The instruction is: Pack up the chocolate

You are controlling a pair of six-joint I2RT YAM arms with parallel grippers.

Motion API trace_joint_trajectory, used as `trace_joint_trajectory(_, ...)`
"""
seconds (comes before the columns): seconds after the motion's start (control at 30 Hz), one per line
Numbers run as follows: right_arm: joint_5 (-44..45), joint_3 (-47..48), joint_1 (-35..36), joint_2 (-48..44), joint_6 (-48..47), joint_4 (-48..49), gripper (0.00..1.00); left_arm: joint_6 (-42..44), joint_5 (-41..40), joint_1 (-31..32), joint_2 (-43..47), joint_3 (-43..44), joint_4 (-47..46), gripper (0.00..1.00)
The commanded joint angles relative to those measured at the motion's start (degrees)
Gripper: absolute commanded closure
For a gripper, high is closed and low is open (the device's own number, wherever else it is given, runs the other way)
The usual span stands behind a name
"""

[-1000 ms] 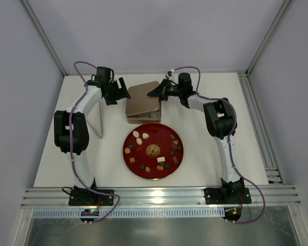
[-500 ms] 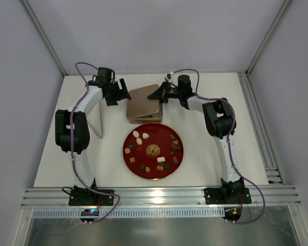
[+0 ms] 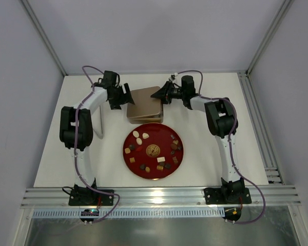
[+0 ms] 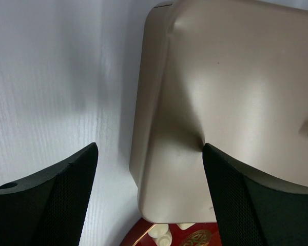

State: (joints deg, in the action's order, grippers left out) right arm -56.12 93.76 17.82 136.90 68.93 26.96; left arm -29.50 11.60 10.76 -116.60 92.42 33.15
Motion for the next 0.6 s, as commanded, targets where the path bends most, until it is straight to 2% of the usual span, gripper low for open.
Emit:
trace_joint_trajectory(0.0,-0.31,-1.38,-0.77,-2.51,-0.28,2.13,0.64,0.14,0.36,0.22,-0.39,1.71,-0.80,0.19)
trace_joint_trajectory(0.23,-0.22,-3.58,-2.35,-3.83,-1.34,2.22,0.63,-0.04,0.01,0.40,-1.18,1.97,-0.89,0.19)
trace_joint_trajectory(0.57,0.39,-4.46,-3.93,-5.85,-6.17,-3.31,0.57,-0.30,0.01,0.84,-1.88,2.06,-0.89,0.20)
